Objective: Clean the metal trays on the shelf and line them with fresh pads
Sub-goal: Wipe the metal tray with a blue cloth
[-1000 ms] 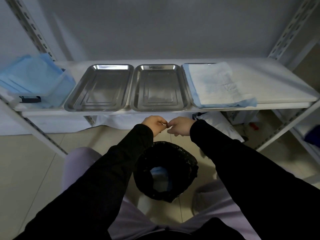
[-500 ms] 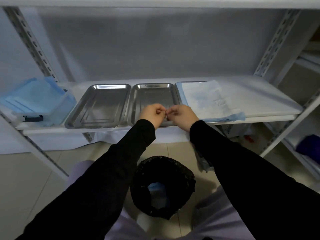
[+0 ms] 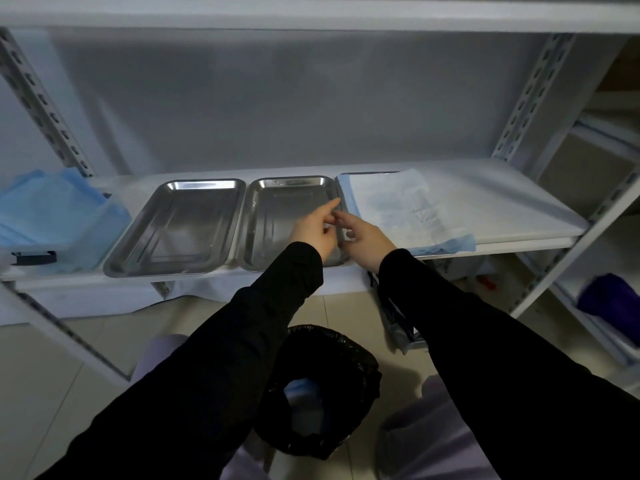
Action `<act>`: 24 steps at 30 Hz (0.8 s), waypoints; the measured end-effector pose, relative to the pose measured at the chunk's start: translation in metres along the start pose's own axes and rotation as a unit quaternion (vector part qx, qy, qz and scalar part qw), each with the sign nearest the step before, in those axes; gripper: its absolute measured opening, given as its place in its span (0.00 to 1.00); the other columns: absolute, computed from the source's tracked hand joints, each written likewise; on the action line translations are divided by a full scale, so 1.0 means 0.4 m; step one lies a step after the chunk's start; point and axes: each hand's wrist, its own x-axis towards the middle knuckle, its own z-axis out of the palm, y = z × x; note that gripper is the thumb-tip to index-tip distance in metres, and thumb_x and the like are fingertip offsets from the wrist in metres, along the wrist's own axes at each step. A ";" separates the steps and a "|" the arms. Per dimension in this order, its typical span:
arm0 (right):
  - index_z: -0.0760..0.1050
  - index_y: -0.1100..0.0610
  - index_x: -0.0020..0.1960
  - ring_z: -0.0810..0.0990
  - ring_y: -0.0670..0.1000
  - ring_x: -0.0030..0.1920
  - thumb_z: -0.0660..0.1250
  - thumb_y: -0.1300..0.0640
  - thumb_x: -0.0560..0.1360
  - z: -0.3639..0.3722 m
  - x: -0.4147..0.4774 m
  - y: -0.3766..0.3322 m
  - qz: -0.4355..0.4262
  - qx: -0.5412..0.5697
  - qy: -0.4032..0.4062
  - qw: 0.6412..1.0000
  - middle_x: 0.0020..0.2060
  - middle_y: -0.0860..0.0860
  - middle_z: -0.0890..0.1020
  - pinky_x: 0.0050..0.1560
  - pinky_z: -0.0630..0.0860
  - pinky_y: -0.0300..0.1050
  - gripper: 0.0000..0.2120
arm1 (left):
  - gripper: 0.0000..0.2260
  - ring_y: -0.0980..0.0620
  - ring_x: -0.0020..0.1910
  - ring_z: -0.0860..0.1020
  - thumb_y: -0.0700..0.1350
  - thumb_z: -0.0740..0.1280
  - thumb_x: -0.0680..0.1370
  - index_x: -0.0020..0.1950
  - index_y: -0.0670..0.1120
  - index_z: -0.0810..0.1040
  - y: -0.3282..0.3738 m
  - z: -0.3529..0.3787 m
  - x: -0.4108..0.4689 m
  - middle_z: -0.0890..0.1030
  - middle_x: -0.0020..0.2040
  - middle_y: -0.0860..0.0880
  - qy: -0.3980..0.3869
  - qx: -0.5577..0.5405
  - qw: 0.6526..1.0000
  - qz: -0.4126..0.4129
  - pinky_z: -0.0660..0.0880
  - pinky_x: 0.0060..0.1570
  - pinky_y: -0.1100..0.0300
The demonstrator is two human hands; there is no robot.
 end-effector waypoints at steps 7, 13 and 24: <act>0.56 0.51 0.76 0.66 0.54 0.72 0.59 0.67 0.77 -0.058 0.030 0.050 0.028 0.005 -0.012 1.000 0.73 0.53 0.66 0.67 0.65 0.44 0.31 | 0.24 0.48 0.61 0.75 0.33 0.56 0.80 0.74 0.52 0.65 0.024 0.053 0.058 0.78 0.60 0.47 -0.003 0.004 1.000 0.003 0.70 0.64 0.59; 0.65 0.54 0.72 0.72 0.54 0.66 0.62 0.65 0.76 -0.115 0.038 0.099 0.058 -0.030 0.003 0.998 0.66 0.55 0.74 0.65 0.69 0.44 0.26 | 0.20 0.48 0.59 0.76 0.35 0.57 0.80 0.71 0.48 0.69 0.045 0.107 0.096 0.80 0.55 0.45 -0.051 -0.001 0.999 0.010 0.68 0.60 0.64; 0.63 0.52 0.73 0.74 0.54 0.64 0.73 0.59 0.70 -0.169 0.029 0.158 0.103 -0.039 -0.066 0.992 0.63 0.55 0.76 0.64 0.69 0.45 0.35 | 0.19 0.50 0.52 0.78 0.37 0.61 0.78 0.68 0.49 0.72 0.052 0.168 0.142 0.82 0.50 0.45 -0.101 0.033 0.994 0.011 0.70 0.55 0.64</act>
